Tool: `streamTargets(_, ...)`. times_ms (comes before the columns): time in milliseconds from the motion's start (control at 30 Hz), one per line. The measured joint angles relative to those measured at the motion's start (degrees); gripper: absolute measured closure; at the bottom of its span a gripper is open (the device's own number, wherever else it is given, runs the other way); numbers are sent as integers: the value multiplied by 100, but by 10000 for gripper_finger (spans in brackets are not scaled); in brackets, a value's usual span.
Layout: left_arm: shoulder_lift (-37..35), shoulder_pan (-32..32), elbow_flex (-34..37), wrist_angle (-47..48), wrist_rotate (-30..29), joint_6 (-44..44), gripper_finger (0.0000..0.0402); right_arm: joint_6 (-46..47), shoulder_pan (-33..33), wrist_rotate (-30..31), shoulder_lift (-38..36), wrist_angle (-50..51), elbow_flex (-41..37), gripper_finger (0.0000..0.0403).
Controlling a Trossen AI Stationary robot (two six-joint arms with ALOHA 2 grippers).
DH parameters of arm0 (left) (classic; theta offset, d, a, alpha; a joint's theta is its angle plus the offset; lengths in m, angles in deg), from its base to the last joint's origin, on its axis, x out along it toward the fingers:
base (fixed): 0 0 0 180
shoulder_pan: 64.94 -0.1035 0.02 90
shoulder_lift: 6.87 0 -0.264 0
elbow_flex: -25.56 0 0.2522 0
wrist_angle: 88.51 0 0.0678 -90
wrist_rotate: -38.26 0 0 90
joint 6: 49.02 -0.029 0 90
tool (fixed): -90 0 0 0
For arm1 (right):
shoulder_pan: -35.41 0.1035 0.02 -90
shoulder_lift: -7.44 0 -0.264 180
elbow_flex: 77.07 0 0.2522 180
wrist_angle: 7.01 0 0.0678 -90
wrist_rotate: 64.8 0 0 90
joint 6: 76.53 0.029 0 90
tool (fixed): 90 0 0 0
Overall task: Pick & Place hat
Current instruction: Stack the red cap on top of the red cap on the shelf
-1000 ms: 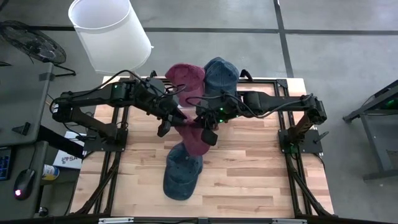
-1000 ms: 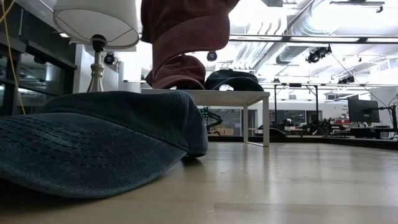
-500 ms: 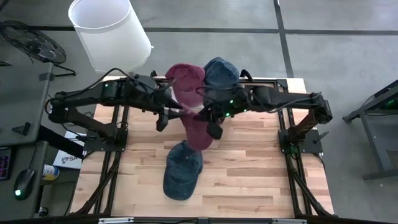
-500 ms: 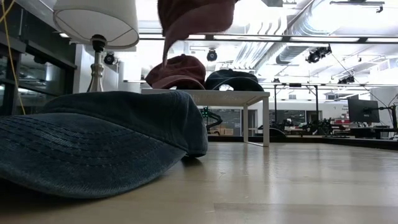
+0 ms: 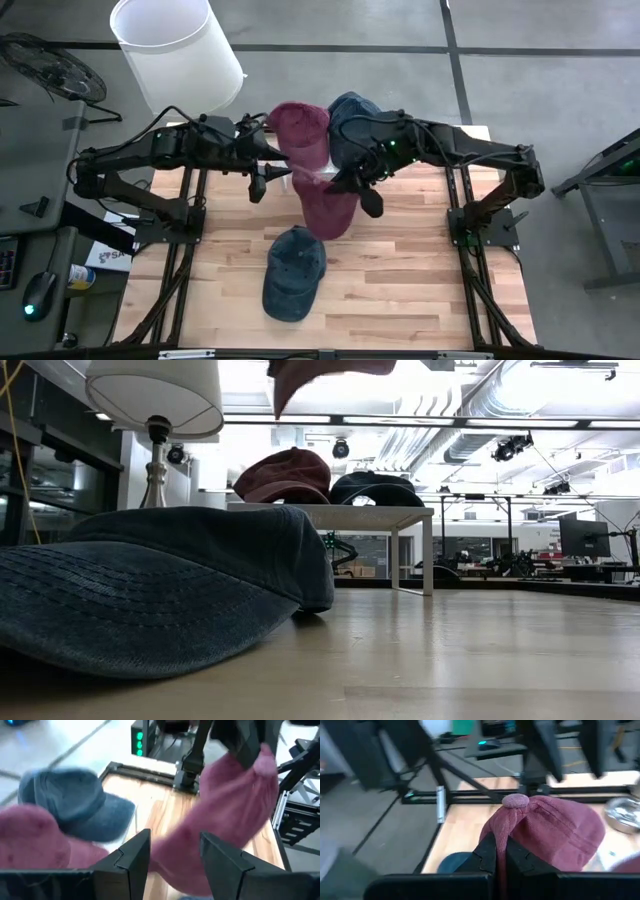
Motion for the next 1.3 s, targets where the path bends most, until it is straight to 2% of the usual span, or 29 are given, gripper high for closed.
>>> streamTargets(267,0,0,0,-183,83,-505,237,-242,-142,-1007,4,-377,0,403)
streamTargets(433,101,0,0,-13,75,-511,237,-230,-142,-1040,-16,-611,0,403)
streamTargets(767,278,0,0,186,-83,-490,237,-319,-266,-938,-337,-329,-2,402)
streamTargets(1200,278,-2,0,156,-239,-375,237,-369,-527,-1105,-545,-34,-2,402)
streamTargets(1300,257,-3,0,-154,-139,-358,237,-446,-527,-1110,-544,135,-2,402)
